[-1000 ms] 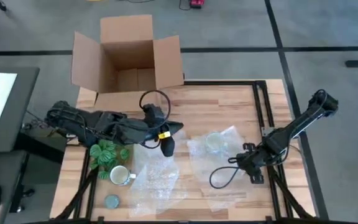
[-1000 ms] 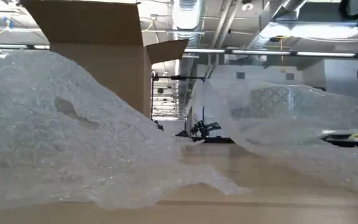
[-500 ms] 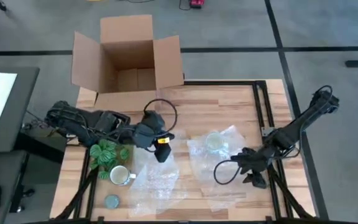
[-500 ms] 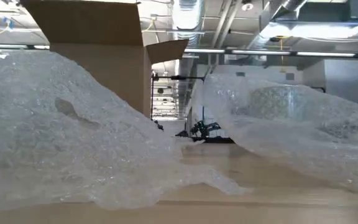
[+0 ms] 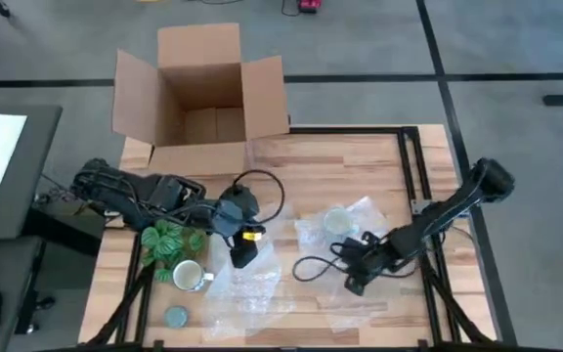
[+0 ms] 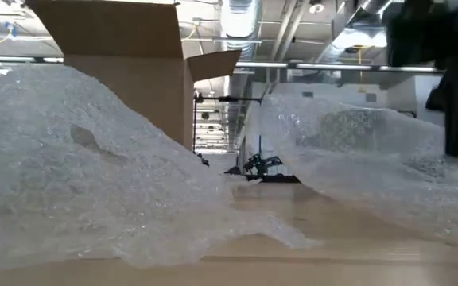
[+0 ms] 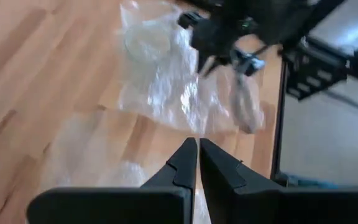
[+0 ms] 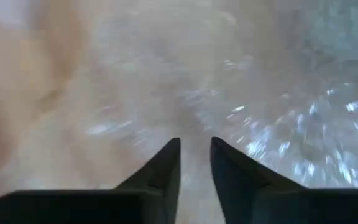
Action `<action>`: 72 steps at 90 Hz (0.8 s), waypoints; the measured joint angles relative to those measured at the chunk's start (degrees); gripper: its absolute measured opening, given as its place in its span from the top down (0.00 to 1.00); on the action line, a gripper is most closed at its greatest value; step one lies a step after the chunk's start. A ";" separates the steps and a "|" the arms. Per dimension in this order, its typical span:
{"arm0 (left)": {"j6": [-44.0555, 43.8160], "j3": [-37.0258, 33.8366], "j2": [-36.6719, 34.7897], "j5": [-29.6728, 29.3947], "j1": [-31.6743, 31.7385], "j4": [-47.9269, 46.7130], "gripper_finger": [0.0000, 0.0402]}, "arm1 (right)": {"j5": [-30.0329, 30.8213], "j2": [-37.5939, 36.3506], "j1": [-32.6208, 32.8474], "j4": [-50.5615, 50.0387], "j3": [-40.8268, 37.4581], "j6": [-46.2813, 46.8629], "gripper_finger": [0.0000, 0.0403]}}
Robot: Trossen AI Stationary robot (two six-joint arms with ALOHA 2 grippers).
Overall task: Wrap mug
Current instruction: Wrap the green mug with bubble wrap
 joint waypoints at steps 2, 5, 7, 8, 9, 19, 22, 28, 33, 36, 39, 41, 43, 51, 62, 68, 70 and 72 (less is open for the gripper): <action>0.41 0.00 0.00 0.34 -0.03 -0.40 1.00 | -0.02 1.29 -0.41 0.23 0.00 0.54 0.90; 1.09 0.00 0.00 0.60 -0.03 -1.06 1.00 | -0.23 2.95 -0.92 0.36 -0.02 1.35 0.93; 1.60 0.00 0.00 1.09 -0.03 -1.53 1.00 | -0.68 3.96 -1.23 0.39 -0.04 1.81 0.95; 1.85 0.00 0.00 1.32 -0.03 -1.76 1.00 | -0.92 4.43 -1.38 0.43 -0.04 2.04 0.96; 2.08 0.00 0.00 1.48 -0.03 -1.98 1.00 | -1.10 4.83 -1.52 0.49 -0.04 2.25 0.97; 3.31 0.00 -0.01 1.73 -0.03 -3.99 1.00 | -4.26 6.56 -1.86 1.89 0.11 3.61 0.98; 3.38 0.00 0.00 1.73 -0.03 -4.44 1.00 | -5.12 6.55 -1.54 2.17 0.09 3.62 0.98; 4.01 0.00 0.00 1.75 -0.03 -5.41 1.00 | -6.68 5.87 -0.60 2.37 0.04 3.63 0.98; 4.87 0.00 0.00 1.75 -0.03 -5.55 1.00 | -8.77 4.90 0.38 2.01 -0.07 3.58 0.99; 5.35 0.00 0.00 1.75 -0.03 -5.69 1.00 | -9.71 4.14 0.94 1.75 -0.11 3.27 0.99; 5.73 0.00 0.00 1.75 -0.03 -5.74 1.00 | -10.00 3.36 1.45 1.53 -0.15 3.03 1.00; 5.96 0.00 0.00 1.74 -0.03 -5.73 1.00 | -10.10 2.88 1.73 1.47 -0.15 2.61 1.00; 6.19 0.00 0.00 1.75 -0.03 -5.73 1.00 | -10.08 2.38 1.99 1.37 -0.13 2.34 1.00; 7.10 0.00 0.00 1.35 -0.03 -5.73 1.00 | -9.92 0.82 1.72 0.20 -0.12 2.10 1.00; 8.06 0.00 0.00 1.03 0.54 -5.71 1.00 | -12.59 -3.67 -0.50 -0.10 -0.10 2.17 0.98; 8.08 0.00 0.00 0.94 0.84 -5.70 1.00 | -14.97 -6.82 -1.70 -0.11 0.30 1.29 0.97; 8.08 0.00 0.00 0.88 0.93 -5.71 1.00 | -16.03 -8.02 -2.12 -0.22 0.51 0.75 0.96; 8.10 0.00 0.00 0.83 1.02 -5.71 1.00 | -17.31 -9.25 -2.60 -0.30 0.72 0.21 0.95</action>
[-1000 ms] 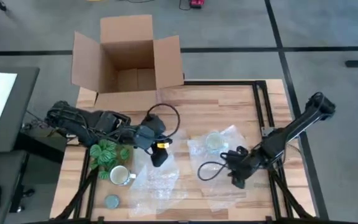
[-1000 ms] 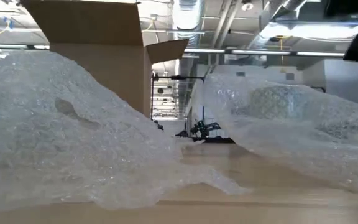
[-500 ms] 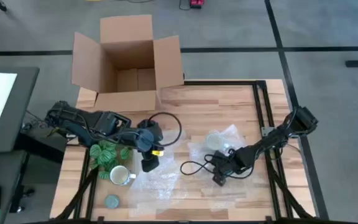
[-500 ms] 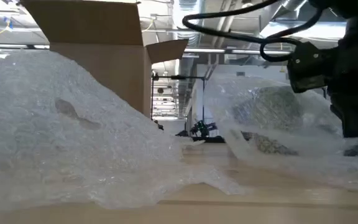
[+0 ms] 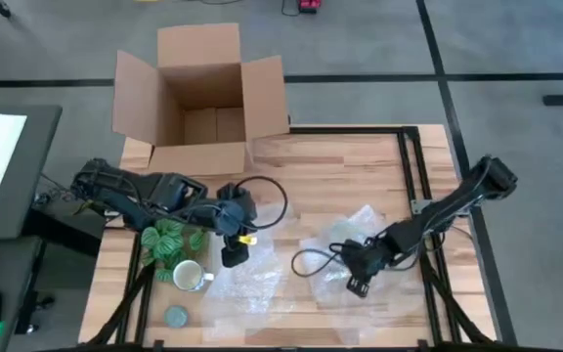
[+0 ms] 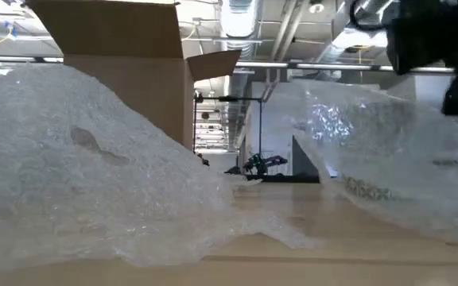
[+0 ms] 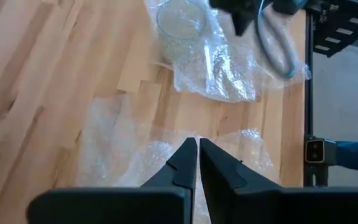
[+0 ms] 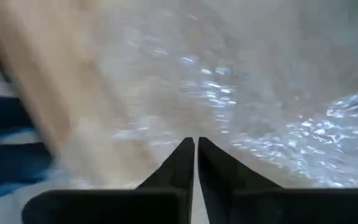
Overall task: Wrap mug
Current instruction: Wrap the green mug with bubble wrap
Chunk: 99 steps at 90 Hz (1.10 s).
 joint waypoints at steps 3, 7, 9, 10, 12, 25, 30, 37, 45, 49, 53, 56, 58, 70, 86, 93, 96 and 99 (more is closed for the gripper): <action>0.02 0.00 0.00 -0.06 0.11 0.02 1.00 | -2.28 -1.97 -0.73 -0.01 0.35 -0.75 0.93; 0.03 0.00 0.00 -0.05 0.17 0.00 1.00 | -5.29 -4.47 -1.78 0.01 0.80 -1.43 0.91; 0.03 0.00 0.00 -0.03 0.17 0.01 1.00 | -6.68 -5.78 -2.33 0.08 0.97 -1.58 0.90; 0.03 0.00 0.00 -0.03 0.17 0.02 1.00 | -7.20 -6.37 -2.62 0.10 1.05 -1.60 0.90; 0.03 0.00 0.00 -0.03 0.17 0.04 1.00 | -7.89 -7.50 -3.25 0.00 1.27 -1.66 0.89; 0.03 0.00 0.00 -0.06 0.17 0.11 1.00 | -3.91 -12.49 -8.47 0.13 3.56 -1.96 0.88; 0.03 0.00 -0.01 -0.16 0.17 0.16 1.00 | -1.01 -12.57 -10.72 0.15 4.46 -3.27 0.90; 0.01 0.00 -0.01 -0.85 0.17 0.37 1.00 | 1.25 -10.77 -14.19 0.00 5.58 -5.83 0.95; 0.01 0.00 -0.01 -1.46 0.17 0.54 1.00 | 1.36 -7.06 -17.54 -0.36 6.31 -8.10 0.99; 0.01 0.00 0.00 -1.56 0.17 0.85 1.00 | 1.37 -4.71 -18.86 -1.58 6.71 -8.69 0.99; -0.04 0.00 0.00 -1.65 0.17 0.82 1.00 | 1.39 -2.24 -19.87 -4.57 7.20 -8.92 0.99; -0.12 0.00 0.00 -1.70 0.17 0.84 1.00 | 1.40 -0.33 -20.51 -7.46 7.76 -8.91 1.00; -0.14 0.00 0.00 -1.71 0.17 0.85 1.00 | 1.40 0.87 -20.86 -9.32 8.17 -8.92 1.00; -0.19 0.00 0.00 -1.75 0.17 0.85 1.00 | 1.45 7.11 -21.83 -16.17 10.04 -10.75 1.00; -0.25 0.00 -0.01 -2.35 0.17 0.88 1.00 | 1.43 13.98 -21.73 -14.34 10.45 -13.20 1.00; -0.30 0.00 0.00 -2.37 0.17 0.92 1.00 | 1.49 16.32 -21.68 -14.84 10.63 -13.73 1.00; -0.30 0.00 0.00 -2.37 0.17 0.93 1.00 | 1.50 17.03 -21.70 -15.18 10.83 -14.05 1.00; -0.30 0.00 0.00 -2.37 0.17 0.99 1.00 | 1.63 17.51 -21.70 -15.61 11.26 -14.27 1.00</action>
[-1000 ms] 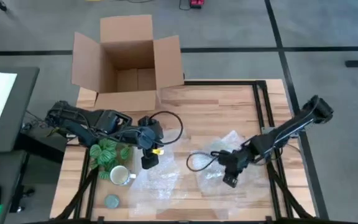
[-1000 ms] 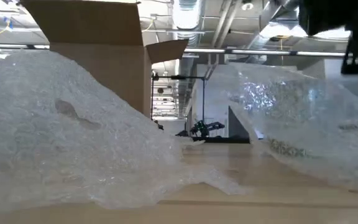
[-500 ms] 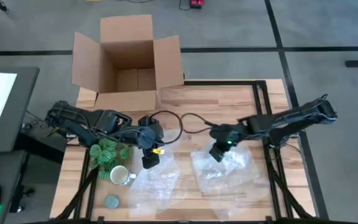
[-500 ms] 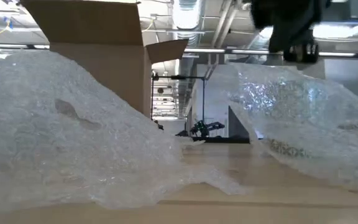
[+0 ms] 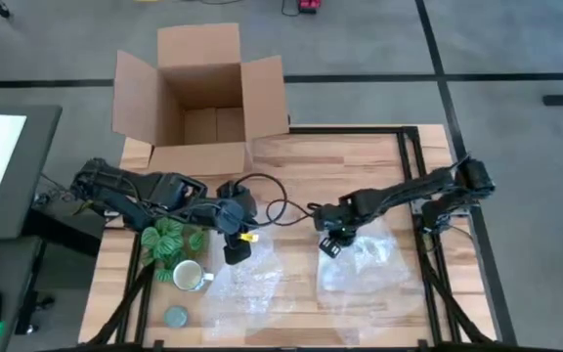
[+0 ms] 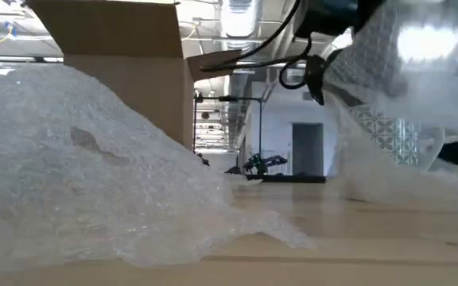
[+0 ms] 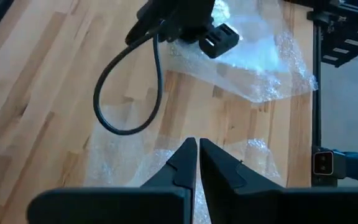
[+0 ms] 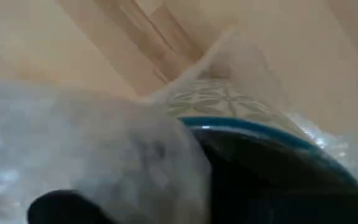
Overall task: Wrap mug
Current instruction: Wrap the green mug with bubble wrap
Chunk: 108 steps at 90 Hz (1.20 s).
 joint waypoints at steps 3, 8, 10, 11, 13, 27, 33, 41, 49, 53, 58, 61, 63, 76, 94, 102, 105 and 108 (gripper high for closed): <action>0.00 0.00 0.00 0.00 0.00 0.02 1.00 | 0.13 0.25 0.00 -0.58 0.55 -0.29 1.00; -0.02 0.00 -0.01 -0.02 0.02 0.07 1.00 | 0.69 0.08 0.01 -1.91 2.36 -0.78 1.00; -0.01 0.00 -0.01 -0.02 0.02 0.06 1.00 | 1.08 -0.14 0.02 -2.54 3.12 -1.07 1.00; -0.02 0.00 0.00 -0.02 0.02 0.05 1.00 | 1.30 -0.22 0.03 -2.89 3.49 -1.20 1.00; -0.01 0.00 0.00 -0.02 0.00 0.04 1.00 | 1.78 -0.45 0.04 -3.60 4.29 -1.42 1.00; 0.00 0.00 0.00 -0.04 0.02 0.06 1.00 | 2.64 -4.28 -0.79 -10.77 11.10 -1.67 1.00; 0.00 0.00 0.00 -0.06 0.02 0.06 1.00 | 2.68 -5.40 -0.90 -14.27 12.95 -1.62 1.00; 0.00 0.00 -0.02 -0.07 0.02 0.04 1.00 | 2.61 -6.81 -0.82 -15.39 14.66 -0.34 1.00; 0.00 0.00 0.00 -0.10 0.01 0.04 1.00 | 1.38 -8.72 -0.08 -14.34 14.84 1.05 1.00; -0.08 0.00 0.00 -0.11 0.00 0.04 1.00 | 0.56 -8.87 0.52 -12.53 14.36 1.37 1.00; -0.49 0.00 0.00 -0.12 0.00 0.04 1.00 | 0.15 -8.17 1.29 -11.27 13.29 1.41 1.00; -0.68 0.00 0.00 -0.13 0.00 0.04 1.00 | 0.04 -7.46 1.63 -11.19 12.62 1.40 1.00; -0.75 0.00 0.00 -0.17 0.00 0.04 1.00 | -0.10 -6.89 1.80 -11.06 12.23 1.37 1.00; -0.87 0.00 0.00 -0.20 0.00 0.04 1.00 | -0.88 -2.05 1.79 -7.88 8.65 1.13 1.00; -0.87 0.00 0.00 -0.20 0.00 0.11 1.00 | 0.81 5.64 0.47 -7.00 7.47 -1.32 1.00; -0.87 0.00 0.00 -0.17 0.00 0.21 1.00 | 0.16 6.90 -0.29 -7.39 7.98 -3.48 1.00; -0.86 0.00 0.00 -0.17 0.00 0.27 1.00 | -0.33 6.99 -0.53 -7.98 8.55 -3.81 1.00; -0.87 0.00 0.00 -0.17 0.00 0.30 1.00 | -0.49 6.64 -0.70 -8.57 9.20 -3.86 1.00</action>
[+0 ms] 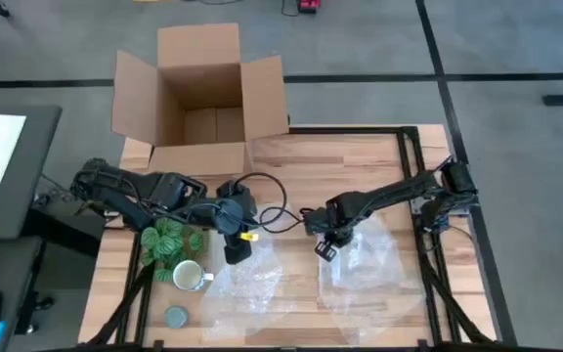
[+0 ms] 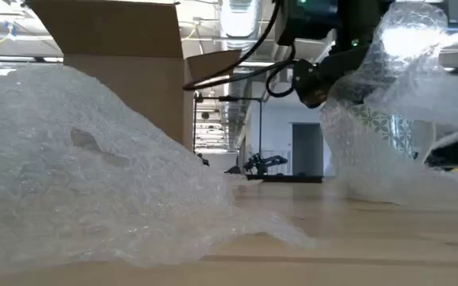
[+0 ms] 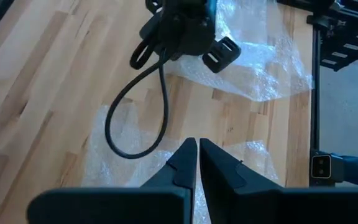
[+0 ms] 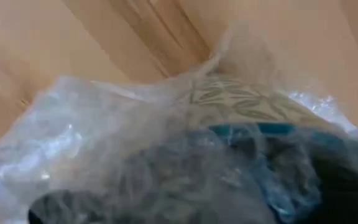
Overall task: Wrap mug
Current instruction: Wrap the green mug with bubble wrap
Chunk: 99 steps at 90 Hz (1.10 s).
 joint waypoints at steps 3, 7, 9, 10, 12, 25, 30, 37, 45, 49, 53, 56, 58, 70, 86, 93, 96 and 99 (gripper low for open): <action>0.00 0.00 0.00 0.00 0.00 -0.02 1.00 | -0.04 -0.49 -0.08 -0.73 0.86 -0.13 1.00; 0.00 -0.01 -0.01 0.01 0.00 0.04 1.00 | 0.17 -1.15 -0.08 -2.27 1.85 -0.11 1.00; 0.01 -0.01 0.00 0.01 0.00 0.07 1.00 | 0.34 -1.60 -0.12 -3.16 2.36 -0.13 1.00; 0.02 0.00 0.00 0.01 0.00 0.07 1.00 | 0.42 -1.89 -0.16 -3.58 2.62 -0.12 1.00; 0.01 0.00 0.00 0.01 0.00 0.08 1.00 | 0.50 -2.52 -0.26 -4.43 3.23 -0.11 1.00; 0.00 0.00 0.00 0.02 0.00 0.29 1.00 | 0.46 -7.65 -0.61 -9.91 7.24 0.31 1.00; 0.13 0.00 0.00 0.02 0.00 0.74 1.00 | 0.32 -8.92 -0.56 -11.99 7.98 1.09 1.00; 0.68 -0.01 0.00 0.02 0.00 1.49 1.00 | 0.03 -10.97 -0.48 -13.20 8.80 3.98 1.00; 0.77 -0.01 0.00 0.02 0.00 1.49 1.00 | 0.38 -12.64 0.01 -15.35 8.55 6.96 1.00; 0.82 -0.02 0.00 0.02 0.00 1.49 1.00 | 1.28 -12.42 0.35 -15.25 7.87 7.74 1.00; 0.83 -0.01 0.00 0.04 0.00 1.51 1.00 | 1.82 -12.02 0.73 -14.42 6.40 7.93 1.00; 0.83 -0.02 0.00 0.02 0.00 1.51 1.00 | 1.84 -11.63 0.79 -13.13 5.00 8.01 1.00; 0.85 -0.01 -0.01 0.02 0.00 1.48 1.00 | 1.80 -11.03 0.79 -11.99 4.16 8.10 1.00; 0.87 -0.02 0.00 0.04 0.00 1.54 1.00 | 1.98 -6.85 0.41 -8.06 0.10 8.20 1.00; 1.27 -0.02 0.00 0.07 0.00 2.50 1.00 | 2.12 -0.38 -0.51 0.03 -0.33 5.94 1.00; 1.32 -0.02 0.00 0.04 0.00 2.57 1.00 | 1.93 1.71 -0.86 0.09 0.72 4.84 1.00; 1.33 -0.02 0.00 0.07 0.00 2.55 1.00 | 1.93 2.27 -0.89 -0.44 1.54 4.53 1.00; 1.33 -0.04 0.00 0.07 0.00 2.45 1.00 | 1.99 2.40 -0.93 -1.14 2.26 3.88 1.00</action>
